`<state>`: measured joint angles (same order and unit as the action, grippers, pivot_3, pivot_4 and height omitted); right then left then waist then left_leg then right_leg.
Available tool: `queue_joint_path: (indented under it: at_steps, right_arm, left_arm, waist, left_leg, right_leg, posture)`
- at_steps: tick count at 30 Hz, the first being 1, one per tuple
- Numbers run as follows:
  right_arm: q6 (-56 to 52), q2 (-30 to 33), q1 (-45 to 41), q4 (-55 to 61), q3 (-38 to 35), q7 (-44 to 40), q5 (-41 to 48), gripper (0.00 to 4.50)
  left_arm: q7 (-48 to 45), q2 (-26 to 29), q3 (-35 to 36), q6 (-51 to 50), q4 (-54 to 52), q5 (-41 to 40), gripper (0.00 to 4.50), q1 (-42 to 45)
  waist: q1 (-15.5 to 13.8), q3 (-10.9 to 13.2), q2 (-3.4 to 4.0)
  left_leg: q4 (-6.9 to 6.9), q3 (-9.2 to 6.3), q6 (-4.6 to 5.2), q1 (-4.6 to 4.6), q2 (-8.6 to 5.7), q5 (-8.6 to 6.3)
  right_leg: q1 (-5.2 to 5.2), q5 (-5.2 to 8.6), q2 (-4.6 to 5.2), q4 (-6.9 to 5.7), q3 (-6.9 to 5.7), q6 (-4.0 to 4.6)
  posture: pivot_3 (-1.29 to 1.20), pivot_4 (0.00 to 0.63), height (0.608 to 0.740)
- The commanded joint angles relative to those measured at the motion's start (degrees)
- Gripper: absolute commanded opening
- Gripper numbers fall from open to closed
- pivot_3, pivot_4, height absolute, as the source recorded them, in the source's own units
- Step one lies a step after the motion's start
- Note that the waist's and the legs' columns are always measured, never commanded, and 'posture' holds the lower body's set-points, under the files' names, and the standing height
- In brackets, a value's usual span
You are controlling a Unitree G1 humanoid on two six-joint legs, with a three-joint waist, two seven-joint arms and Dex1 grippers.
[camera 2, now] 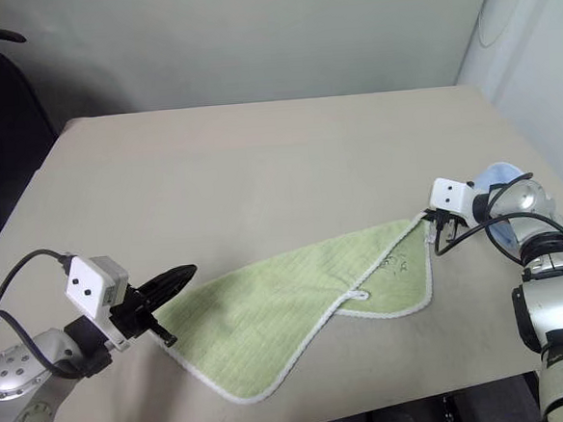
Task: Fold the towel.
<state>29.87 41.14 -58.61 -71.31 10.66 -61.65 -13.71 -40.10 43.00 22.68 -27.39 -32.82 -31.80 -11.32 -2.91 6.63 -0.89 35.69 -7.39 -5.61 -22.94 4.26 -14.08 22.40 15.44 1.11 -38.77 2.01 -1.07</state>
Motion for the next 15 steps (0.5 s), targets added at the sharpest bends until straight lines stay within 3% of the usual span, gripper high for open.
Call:
queue_joint_path:
  at_steps: [1,2,4,9,14,15]
  right_arm:
    - [1.2,0.9,-0.1,1.5,-1.1,1.7,0.6,0.03]
    - [1.2,1.0,0.1,1.5,-1.2,1.9,0.6,0.03]
    - [1.2,1.0,0.3,1.6,-1.3,1.9,0.8,0.00]
    - [1.2,0.8,0.7,1.9,-1.8,2.4,1.1,0.00]
    - [1.3,0.4,1.7,2.6,-2.2,2.3,1.7,0.00]
    - [1.3,0.5,1.8,2.8,-2.3,2.2,1.8,0.00]
  left_arm:
    - [-5.0,2.9,-2.0,1.5,-1.9,0.5,0.00,-0.5]
    - [-7.2,4.0,-2.7,1.4,-2.3,0.0,0.00,-1.1]
    - [-12.6,6.5,-3.3,1.2,-3.1,-1.9,0.55,-2.9]
    - [-22.1,11.6,-4.4,2.1,-4.4,-3.5,2.18,-5.0]
    - [-31.2,17.4,-7.3,6.1,-4.6,0.2,3.96,-7.1]
    - [-32.3,18.2,-8.0,6.6,-4.6,0.5,3.96,-7.2]
  waist:
    - [0.0,0.0,0.00]
    - [0.1,0.0,0.00]
    - [0.2,0.0,0.00]
    - [0.3,0.0,0.00]
    - [0.3,0.0,0.00]
    - [0.3,0.0,0.00]
  left_leg:
    - [0.00,0.00,0.00,0.00,0.00,0.00]
    - [0.00,0.01,0.00,0.00,0.00,0.00]
    - [0.00,0.01,-0.03,0.00,0.03,-0.04]
    - [0.00,0.05,-0.07,-0.02,0.19,-0.10]
    - [0.01,0.07,-0.04,-0.02,0.40,-0.16]
    - [0.01,0.07,-0.04,-0.02,0.43,-0.17]
  right_leg:
    - [0.00,0.00,0.00,0.00,0.00,0.00]
    - [0.02,0.00,0.00,-0.01,0.00,0.00]
    - [0.04,0.00,-0.01,-0.02,0.00,0.01]
    - [0.11,0.03,-0.07,-0.05,0.00,0.05]
    - [0.13,0.03,-0.13,-0.06,0.00,0.06]
    - [0.14,0.03,-0.13,-0.06,0.00,0.06]
  posture:
    - [0.00,0.150,0.740]
    - [0.00,0.150,0.740]
    - [0.00,0.150,0.740]
    - [0.00,0.150,0.740]
    - [0.00,0.150,0.740]
    - [0.00,0.150,0.740]
